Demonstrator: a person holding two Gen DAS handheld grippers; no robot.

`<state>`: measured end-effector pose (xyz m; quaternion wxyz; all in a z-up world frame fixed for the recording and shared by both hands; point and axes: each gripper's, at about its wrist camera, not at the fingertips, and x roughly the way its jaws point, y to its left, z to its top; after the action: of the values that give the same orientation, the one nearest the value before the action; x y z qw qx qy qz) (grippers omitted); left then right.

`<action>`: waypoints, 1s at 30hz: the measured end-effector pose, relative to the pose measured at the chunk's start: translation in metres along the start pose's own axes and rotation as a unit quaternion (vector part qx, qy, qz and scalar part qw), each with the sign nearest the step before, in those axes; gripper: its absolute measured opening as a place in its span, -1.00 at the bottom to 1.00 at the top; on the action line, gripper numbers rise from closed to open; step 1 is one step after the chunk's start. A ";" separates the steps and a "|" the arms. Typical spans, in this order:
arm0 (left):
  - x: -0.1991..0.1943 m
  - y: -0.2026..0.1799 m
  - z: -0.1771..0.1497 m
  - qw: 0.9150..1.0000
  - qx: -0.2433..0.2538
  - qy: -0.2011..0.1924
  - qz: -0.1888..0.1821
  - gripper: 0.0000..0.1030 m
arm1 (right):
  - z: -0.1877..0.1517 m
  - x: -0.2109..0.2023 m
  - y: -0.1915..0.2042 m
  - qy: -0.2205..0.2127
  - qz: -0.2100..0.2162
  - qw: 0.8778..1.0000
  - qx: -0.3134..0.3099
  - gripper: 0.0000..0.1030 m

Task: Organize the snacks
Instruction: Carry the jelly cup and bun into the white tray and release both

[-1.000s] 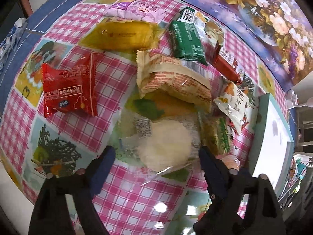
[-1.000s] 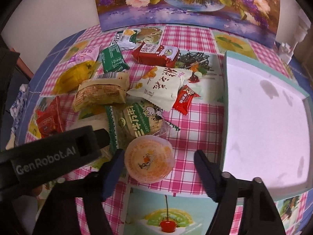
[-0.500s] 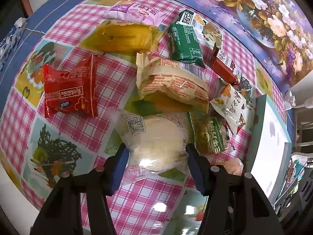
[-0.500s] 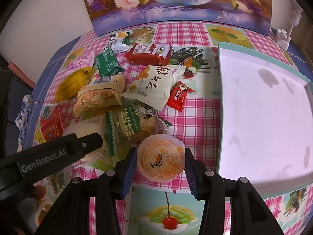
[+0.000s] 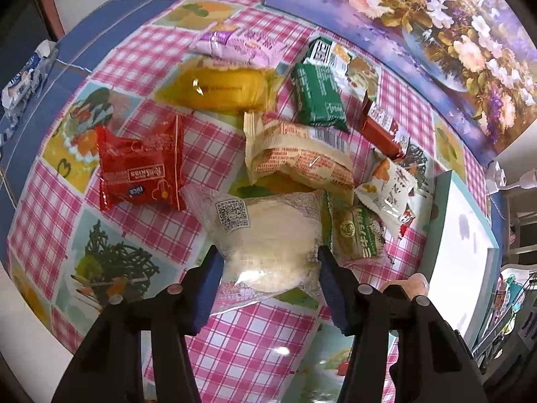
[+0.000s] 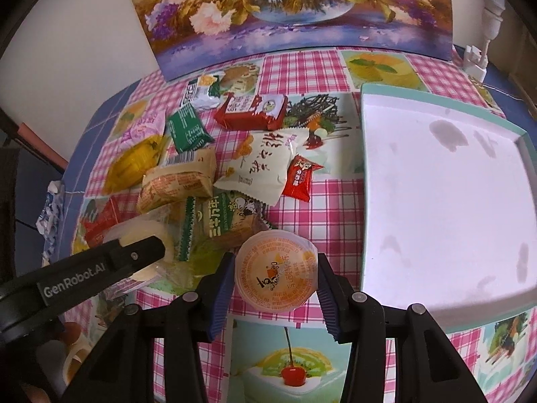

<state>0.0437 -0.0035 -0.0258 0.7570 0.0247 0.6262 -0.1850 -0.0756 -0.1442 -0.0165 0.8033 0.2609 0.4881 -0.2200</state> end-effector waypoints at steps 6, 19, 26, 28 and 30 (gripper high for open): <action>-0.018 0.008 -0.001 1.000 -0.006 -0.019 -0.004 0.12 | 0.002 -0.011 -0.004 -0.013 0.005 1.000 0.009 -0.04; -0.038 -0.015 0.004 0.998 0.018 -0.061 -0.017 0.12 | 0.013 -0.031 -0.024 -0.042 0.002 0.998 0.045 -0.04; -0.036 -0.066 0.008 0.995 0.069 -0.062 -0.043 0.12 | 0.029 -0.040 -0.067 -0.061 -0.047 0.993 0.091 -0.04; -0.037 -0.086 0.009 0.993 0.089 -0.066 -0.048 0.12 | 0.033 -0.042 -0.081 -0.067 -0.065 0.990 0.105 -0.04; -0.036 -0.108 0.010 0.990 0.112 -0.067 -0.050 0.12 | 0.037 -0.044 -0.098 -0.072 -0.075 0.987 0.123 -0.04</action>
<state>0.0139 -0.0980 0.0316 0.7793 0.0659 0.5499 -0.2930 -0.1292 -0.2385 0.0171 0.7796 0.3039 0.4161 -0.3559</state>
